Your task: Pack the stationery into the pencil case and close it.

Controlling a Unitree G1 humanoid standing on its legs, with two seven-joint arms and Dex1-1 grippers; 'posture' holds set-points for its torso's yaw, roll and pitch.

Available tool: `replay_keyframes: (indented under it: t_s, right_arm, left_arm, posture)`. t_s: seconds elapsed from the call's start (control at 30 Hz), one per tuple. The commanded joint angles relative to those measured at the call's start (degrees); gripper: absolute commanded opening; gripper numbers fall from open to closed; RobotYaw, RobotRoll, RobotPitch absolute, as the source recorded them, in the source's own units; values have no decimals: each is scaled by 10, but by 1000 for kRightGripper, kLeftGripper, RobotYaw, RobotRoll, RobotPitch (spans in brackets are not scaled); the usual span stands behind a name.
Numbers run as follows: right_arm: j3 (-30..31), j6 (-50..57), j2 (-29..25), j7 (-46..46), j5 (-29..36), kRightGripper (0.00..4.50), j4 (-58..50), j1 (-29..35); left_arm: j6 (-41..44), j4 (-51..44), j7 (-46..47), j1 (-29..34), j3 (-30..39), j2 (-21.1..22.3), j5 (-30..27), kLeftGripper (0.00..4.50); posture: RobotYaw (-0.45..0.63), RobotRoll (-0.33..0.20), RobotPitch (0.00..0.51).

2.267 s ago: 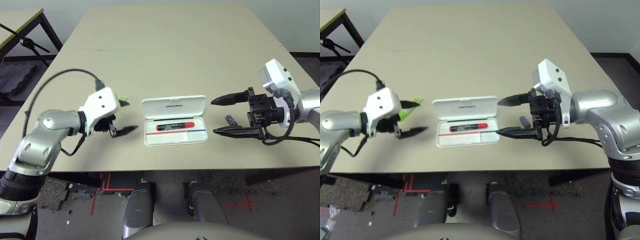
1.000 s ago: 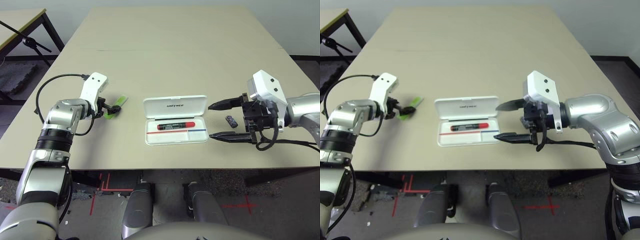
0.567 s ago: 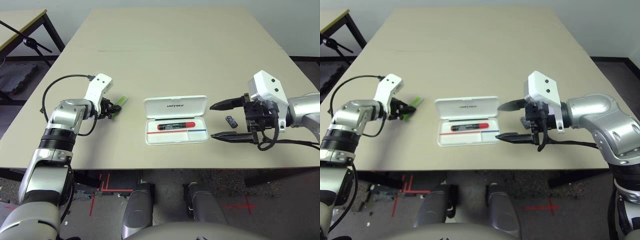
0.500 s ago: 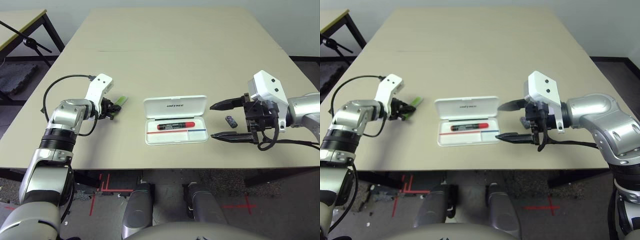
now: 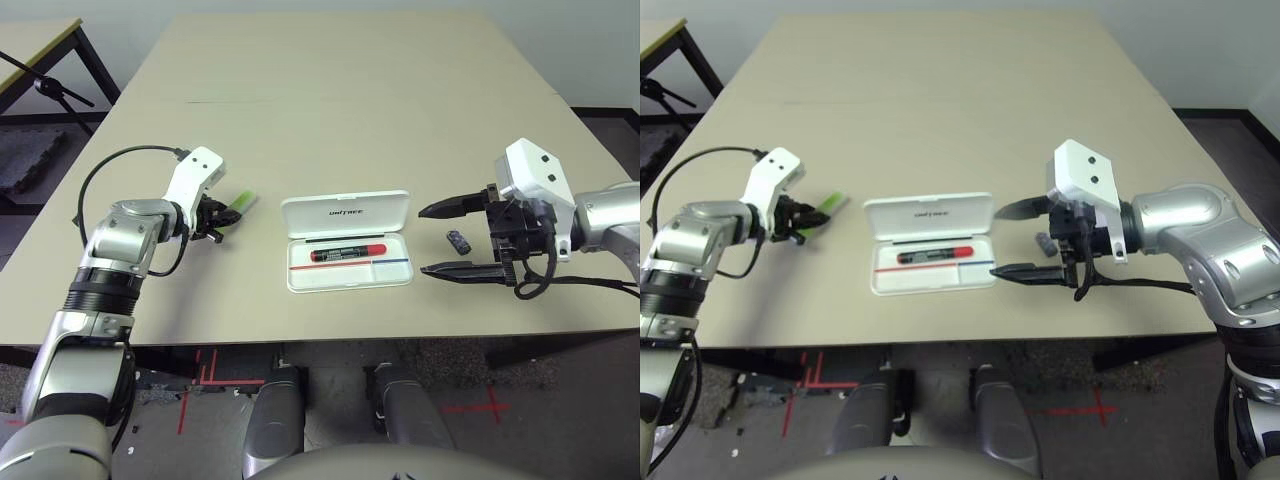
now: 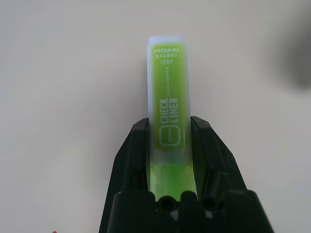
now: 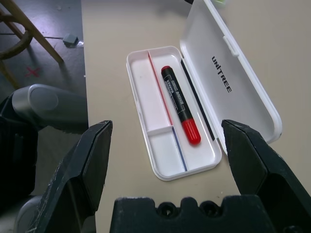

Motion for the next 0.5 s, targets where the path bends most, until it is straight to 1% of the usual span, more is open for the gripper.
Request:
replay_keyframes:
  t_s: [0.03, 0.13, 0.2, 0.37, 0.5]
  right_arm:
    - [10, -7, -2, 7, -7, 4500, 8, -6]
    - [16, -11, 0, 9, -10, 4500, 14, -9]
    - [21, -15, 2, 10, -13, 4500, 18, -13]
    - [29, -23, 6, 15, -20, 4500, 27, -22]
    - [32, -28, 6, 18, -24, 4500, 32, -24]
  left_arm:
    - [-50, -45, -67, 44, 22, 35, -31, 1085]
    - [-92, -85, -116, 82, 47, 54, -64, 1085]
    - [-97, -110, -144, 105, 55, 67, -83, 1085]
    - [-127, -152, -191, 149, 47, 96, -89, 1085]
    - [-150, -174, -209, 159, 45, 100, -92, 1085]
  posture:
    - [4, 0, 127]
    - [12, 0, 126]
    - [14, 0, 124]
    - [21, 0, 120]
    - [26, 0, 119]
